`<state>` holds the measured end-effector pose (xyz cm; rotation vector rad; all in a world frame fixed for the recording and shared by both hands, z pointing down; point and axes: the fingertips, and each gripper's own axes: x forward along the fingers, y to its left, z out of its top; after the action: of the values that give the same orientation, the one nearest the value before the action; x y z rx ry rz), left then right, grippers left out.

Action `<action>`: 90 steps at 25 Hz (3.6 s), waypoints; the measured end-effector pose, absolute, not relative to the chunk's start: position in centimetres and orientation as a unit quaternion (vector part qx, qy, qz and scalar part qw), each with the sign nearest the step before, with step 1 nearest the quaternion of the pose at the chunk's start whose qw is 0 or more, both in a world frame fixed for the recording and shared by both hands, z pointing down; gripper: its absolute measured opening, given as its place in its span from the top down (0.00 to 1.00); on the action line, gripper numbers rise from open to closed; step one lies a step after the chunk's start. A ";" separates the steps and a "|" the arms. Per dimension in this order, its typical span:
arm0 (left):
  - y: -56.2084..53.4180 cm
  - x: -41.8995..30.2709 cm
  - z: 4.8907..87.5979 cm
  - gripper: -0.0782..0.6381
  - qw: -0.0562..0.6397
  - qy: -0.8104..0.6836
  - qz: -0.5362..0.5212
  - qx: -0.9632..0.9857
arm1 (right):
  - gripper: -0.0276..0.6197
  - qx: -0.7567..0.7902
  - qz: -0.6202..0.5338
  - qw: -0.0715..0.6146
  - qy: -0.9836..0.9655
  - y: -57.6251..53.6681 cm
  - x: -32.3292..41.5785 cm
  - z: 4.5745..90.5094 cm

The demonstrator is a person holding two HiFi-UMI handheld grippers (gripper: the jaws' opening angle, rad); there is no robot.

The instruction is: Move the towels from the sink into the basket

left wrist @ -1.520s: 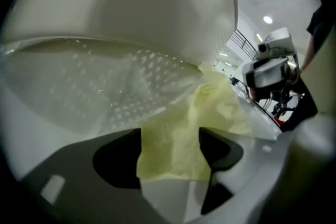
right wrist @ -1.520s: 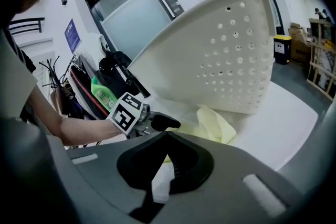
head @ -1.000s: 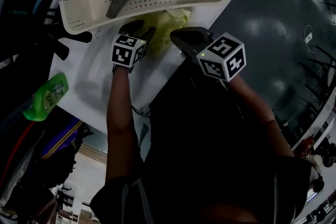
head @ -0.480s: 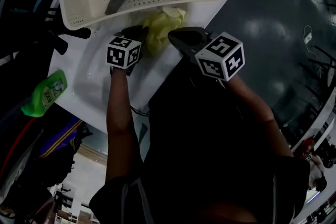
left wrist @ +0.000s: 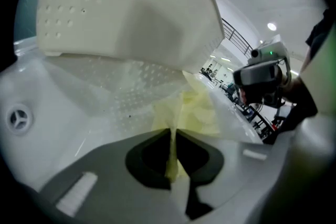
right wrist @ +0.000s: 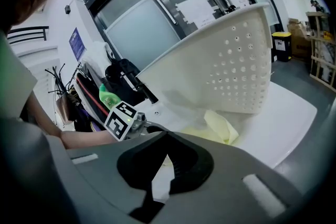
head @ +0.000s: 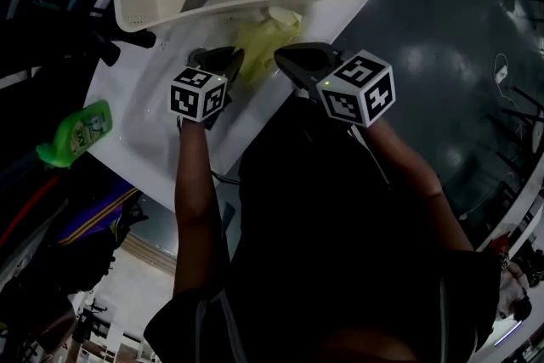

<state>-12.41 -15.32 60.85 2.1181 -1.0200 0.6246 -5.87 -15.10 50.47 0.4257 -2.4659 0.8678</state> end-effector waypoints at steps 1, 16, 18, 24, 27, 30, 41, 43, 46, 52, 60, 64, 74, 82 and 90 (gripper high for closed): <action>-15.2 -12.3 60.4 0.87 0.344 -0.396 0.237 0.818 | 0.96 0.156 0.317 0.243 -0.904 -15.0 -5.8 50.3; -12.8 -12.2 54.2 0.87 0.305 -0.432 0.205 0.824 | 0.96 0.141 0.289 0.235 -0.917 -13.4 -6.3 48.3; -12.6 -12.2 53.4 0.87 0.300 -0.437 0.200 0.824 | 0.96 0.139 0.285 0.233 -0.919 -13.3 -6.3 47.9; -11.9 -11.7 50.8 0.87 0.285 -0.443 0.184 0.830 | 0.96 0.137 0.273 0.225 -0.925 -13.2 -6.4 46.8; -11.8 -11.5 49.6 0.87 0.279 -0.447 0.173 0.832 | 0.96 0.136 0.267 0.220 -0.928 -13.2 -6.3 46.3; -11.8 -11.4 48.6 0.87 0.267 -0.453 0.172 0.833 | 0.96 0.134 0.263 0.215 -0.931 -13.1 -6.3 45.8; -12.1 -10.6 43.2 0.87 0.224 -0.461 0.141 0.847 | 0.96 0.126 0.249 0.184 -0.943 -13.1 -6.2 42.2; -12.3 -10.3 42.0 0.87 0.211 -0.461 0.136 0.851 | 0.96 0.122 0.257 0.174 -0.943 -13.2 -6.1 41.4; -12.5 -9.6 40.2 0.87 0.196 -0.455 0.127 0.859 | 0.96 0.118 0.266 0.160 -0.943 -13.4 -5.7 40.1; -13.5 -9.2 36.2 0.87 0.180 -0.452 0.093 0.869 | 0.96 0.118 0.261 0.131 -0.949 -14.0 -5.0 36.4; -15.7 -9.1 32.6 0.87 0.141 -0.463 0.094 0.870 | 0.96 0.128 0.222 0.109 -0.961 -16.0 -4.4 31.9; -16.7 -9.0 31.1 0.87 0.125 -0.465 0.092 0.871 | 0.96 0.134 0.205 0.103 -0.964 -17.0 -4.4 30.6; -19.9 -9.4 26.9 0.87 0.087 -0.476 0.078 0.872 | 0.96 0.139 0.184 0.088 -0.969 -19.7 -4.4 27.5; -22.2 -10.6 26.3 0.87 0.083 -0.488 0.073 0.866 | 0.96 0.154 0.172 0.090 -0.969 -23.2 -4.2 26.6; -25.0 -11.2 26.1 0.87 0.078 -0.492 0.069 0.864 | 0.96 0.164 0.176 0.101 -0.965 -25.9 -4.3 27.4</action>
<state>-11.19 -25.00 26.14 2.5891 -1.4729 0.2080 -4.26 -25.85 27.44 0.4837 -2.8514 0.5209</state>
